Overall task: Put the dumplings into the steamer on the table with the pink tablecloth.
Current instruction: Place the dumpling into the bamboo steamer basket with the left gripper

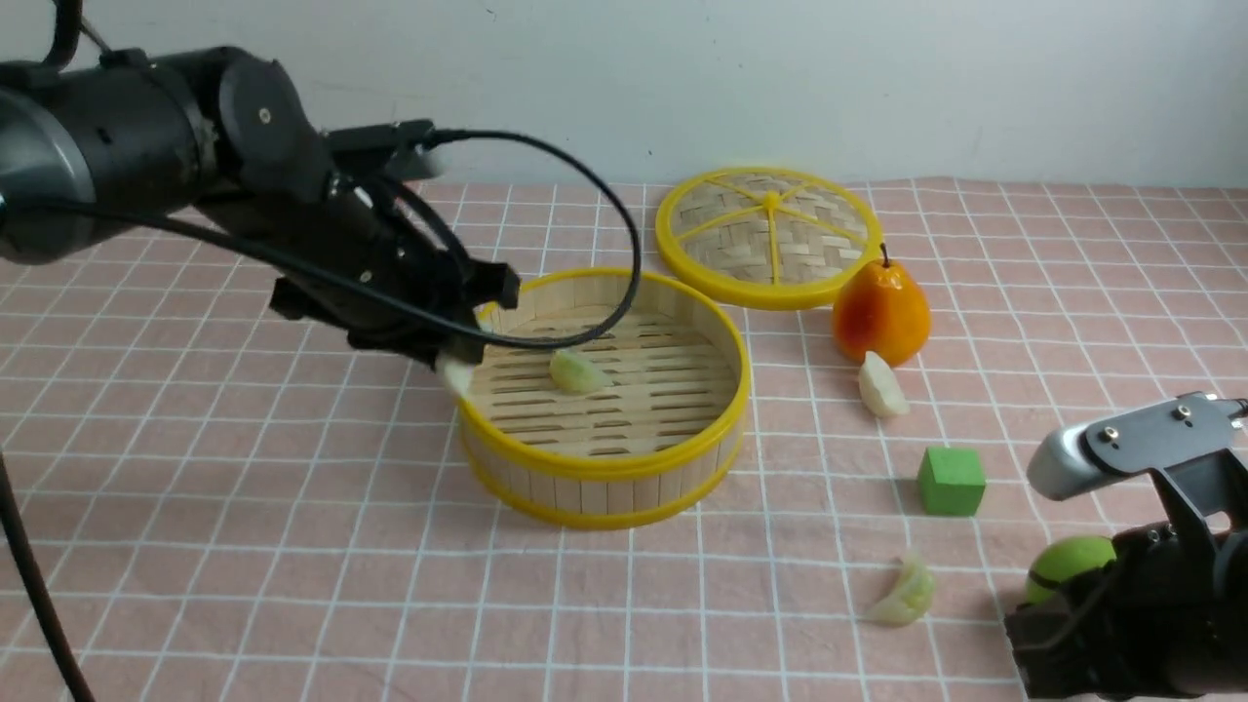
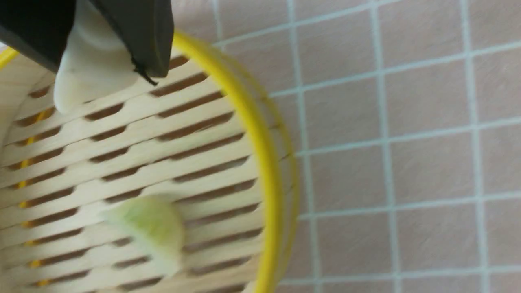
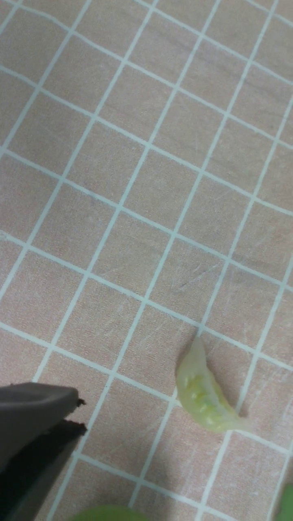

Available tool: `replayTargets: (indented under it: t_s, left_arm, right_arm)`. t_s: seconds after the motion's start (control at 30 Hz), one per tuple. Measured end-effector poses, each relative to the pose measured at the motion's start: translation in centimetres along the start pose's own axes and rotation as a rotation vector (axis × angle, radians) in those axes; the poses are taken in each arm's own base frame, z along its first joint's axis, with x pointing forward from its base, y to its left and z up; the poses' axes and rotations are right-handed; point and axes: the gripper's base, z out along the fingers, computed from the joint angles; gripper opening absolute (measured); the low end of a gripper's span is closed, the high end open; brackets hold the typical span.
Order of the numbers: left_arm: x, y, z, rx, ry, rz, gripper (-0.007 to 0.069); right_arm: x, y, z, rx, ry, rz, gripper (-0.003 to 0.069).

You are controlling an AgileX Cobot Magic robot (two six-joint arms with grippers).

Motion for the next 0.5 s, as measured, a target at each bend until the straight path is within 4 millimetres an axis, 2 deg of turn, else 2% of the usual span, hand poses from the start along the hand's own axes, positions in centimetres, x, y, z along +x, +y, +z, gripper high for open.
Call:
replayTargets:
  t_s: [0.07,0.2,0.27,0.43,0.5]
  left_arm:
    - [0.1,-0.7,1.0,0.005,-0.007,0.022,0.0179]
    - [1.4,-1.6,5.6,-0.032,0.051,0.06,0.0179]
    - [2.0,-1.8,7.2,-0.046,0.067,0.076,0.0179]
    - [2.6,-2.8,8.5,-0.046,0.059,0.121,0.0211]
    - [2.7,-3.5,8.7,-0.037,0.049,0.134,0.0261]
  right_arm:
    - [0.0,0.0,0.0,-0.001,0.0,0.001,0.0062]
    - [0.0,0.0,0.0,0.0,0.0,0.001,0.0062]
    - [0.0,0.0,0.0,0.0,0.0,0.001,0.0062]
    - [0.0,0.0,0.0,0.0,0.0,0.001,0.0063]
    - [0.0,0.0,0.0,0.0,0.0,0.001,0.0067]
